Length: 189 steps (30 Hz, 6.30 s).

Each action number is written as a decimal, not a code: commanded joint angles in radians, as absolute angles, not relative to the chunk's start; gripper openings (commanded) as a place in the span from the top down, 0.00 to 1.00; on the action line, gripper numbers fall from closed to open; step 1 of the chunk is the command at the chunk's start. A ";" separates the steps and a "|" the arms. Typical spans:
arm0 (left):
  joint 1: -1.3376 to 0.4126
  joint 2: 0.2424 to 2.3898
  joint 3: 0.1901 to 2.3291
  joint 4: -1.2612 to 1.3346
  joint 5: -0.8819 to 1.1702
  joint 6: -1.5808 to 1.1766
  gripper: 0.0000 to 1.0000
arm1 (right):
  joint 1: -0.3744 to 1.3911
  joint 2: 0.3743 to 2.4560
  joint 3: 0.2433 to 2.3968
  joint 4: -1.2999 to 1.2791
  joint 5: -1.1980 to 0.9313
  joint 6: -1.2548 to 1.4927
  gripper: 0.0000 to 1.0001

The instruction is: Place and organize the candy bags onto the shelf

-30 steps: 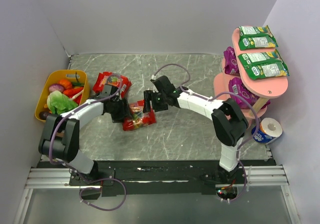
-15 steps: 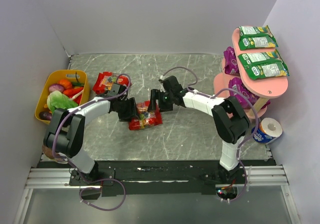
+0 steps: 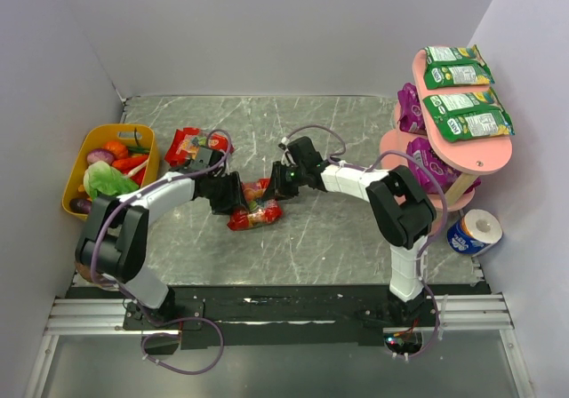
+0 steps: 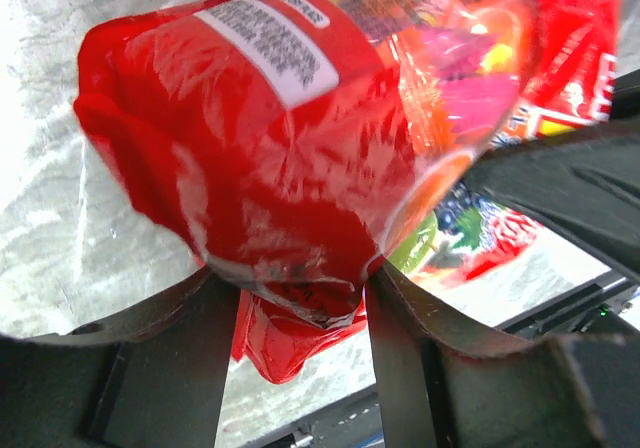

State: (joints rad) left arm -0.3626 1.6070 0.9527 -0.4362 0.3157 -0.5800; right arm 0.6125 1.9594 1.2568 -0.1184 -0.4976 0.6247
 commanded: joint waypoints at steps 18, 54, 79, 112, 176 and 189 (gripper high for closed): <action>-0.385 1.213 1.124 -0.452 0.049 -0.565 0.24 | 0.623 1.609 1.358 -0.600 0.145 0.411 1.00; -0.359 1.226 1.262 -0.512 0.097 -0.575 0.15 | 0.856 1.842 1.327 -0.939 0.818 0.317 0.38; -0.305 1.230 1.235 -0.497 0.160 -0.615 0.00 | 0.921 1.610 1.356 -0.859 0.422 0.420 0.18; -0.287 1.241 1.229 -0.512 0.163 -0.597 0.03 | 0.877 1.861 1.351 -0.753 0.362 0.359 0.24; -0.241 1.281 1.279 -0.494 0.215 -0.591 0.04 | 0.618 1.620 1.376 -1.238 1.175 0.641 1.00; -0.241 1.293 1.279 -0.486 0.227 -0.594 0.03 | 0.523 1.496 1.257 -1.109 1.204 0.497 1.00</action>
